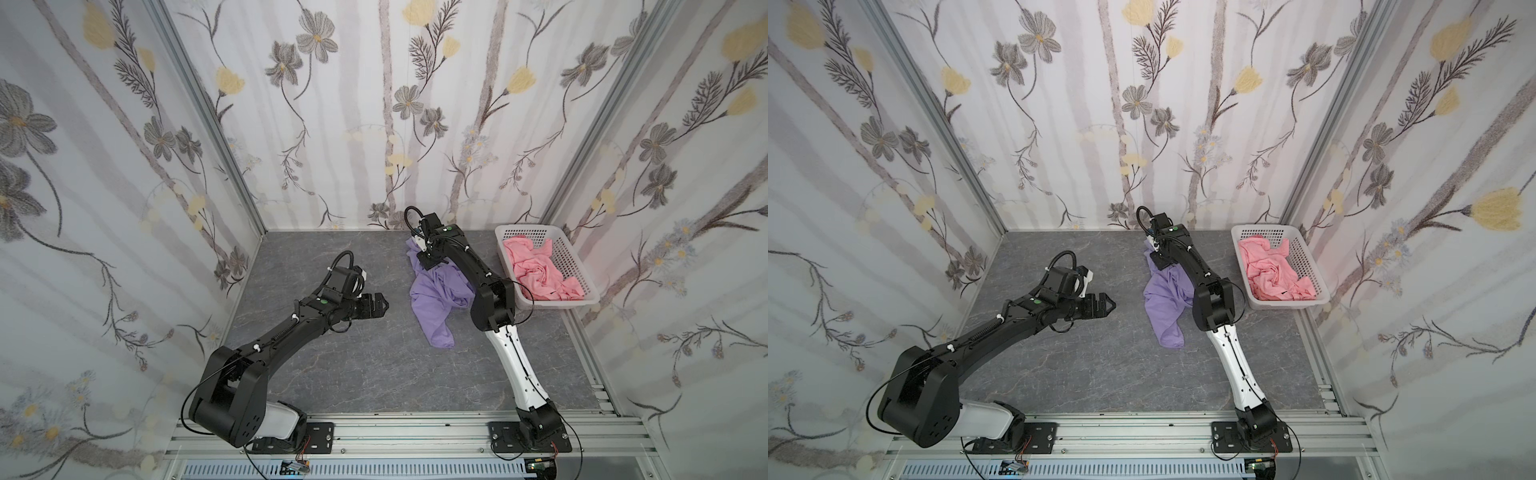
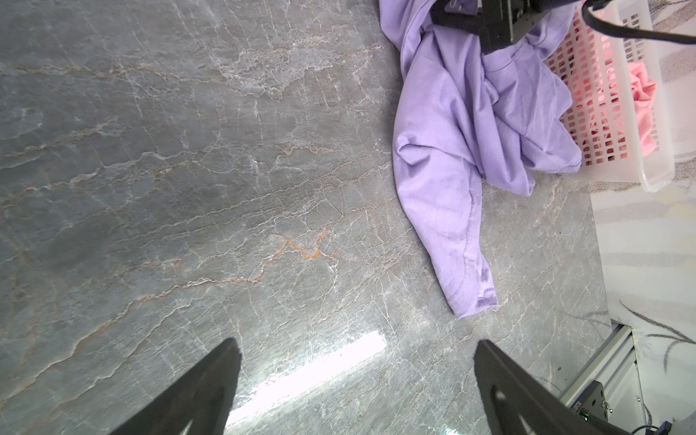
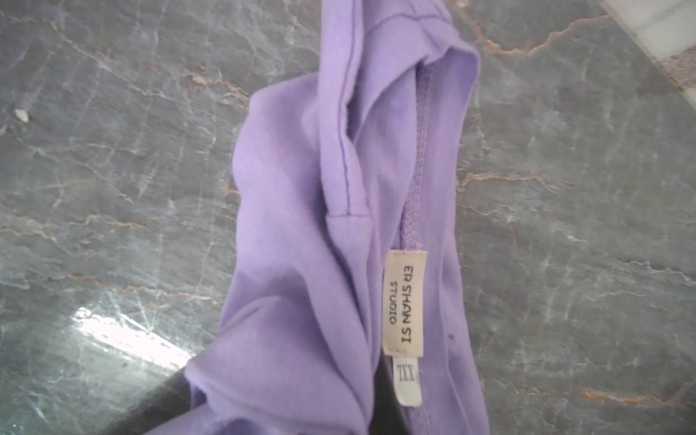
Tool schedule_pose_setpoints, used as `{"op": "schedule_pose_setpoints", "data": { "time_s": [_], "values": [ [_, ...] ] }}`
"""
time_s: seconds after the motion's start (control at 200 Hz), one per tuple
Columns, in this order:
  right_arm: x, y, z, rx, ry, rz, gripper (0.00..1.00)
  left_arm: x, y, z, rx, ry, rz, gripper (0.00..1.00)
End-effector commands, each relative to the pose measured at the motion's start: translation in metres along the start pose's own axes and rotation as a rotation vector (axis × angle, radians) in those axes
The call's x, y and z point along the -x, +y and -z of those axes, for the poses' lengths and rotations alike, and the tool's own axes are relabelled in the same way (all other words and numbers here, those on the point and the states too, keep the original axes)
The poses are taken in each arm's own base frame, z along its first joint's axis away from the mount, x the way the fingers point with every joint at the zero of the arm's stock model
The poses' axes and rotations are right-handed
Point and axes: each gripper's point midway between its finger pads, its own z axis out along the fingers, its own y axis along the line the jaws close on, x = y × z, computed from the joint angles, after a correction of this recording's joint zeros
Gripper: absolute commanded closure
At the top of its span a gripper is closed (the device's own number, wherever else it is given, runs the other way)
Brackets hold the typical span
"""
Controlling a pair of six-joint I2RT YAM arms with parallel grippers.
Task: Fold and stack t-shirts
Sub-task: Flatten out the T-shirt at the center of the board.
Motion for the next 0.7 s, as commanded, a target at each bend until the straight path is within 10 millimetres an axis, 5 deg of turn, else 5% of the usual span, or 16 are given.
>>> {"op": "schedule_pose_setpoints", "data": {
  "time_s": [0.0, 0.13, 0.32, 0.485, 0.694],
  "values": [
    [0.014, 0.008, 0.04, 0.063, -0.054, -0.05, 1.0, 0.001, -0.005, -0.01, -0.032, 0.0, 0.003, 0.0],
    [0.027, 0.012, 0.08, 0.118, -0.12, -0.077, 1.0, 0.001, -0.018, -0.04, -0.083, 0.034, -0.008, 0.0],
    [0.039, -0.001, 0.128, 0.104, -0.198, -0.095, 1.0, -0.014, -0.075, -0.09, -0.183, 0.131, -0.089, 0.0],
    [0.032, -0.013, 0.135, 0.1, -0.185, -0.124, 1.0, -0.031, -0.098, -0.115, -0.194, 0.198, -0.158, 0.0],
    [0.025, -0.017, 0.133, 0.115, -0.161, -0.14, 1.0, -0.041, -0.08, -0.119, -0.117, 0.207, -0.169, 0.0]
  ]
}}
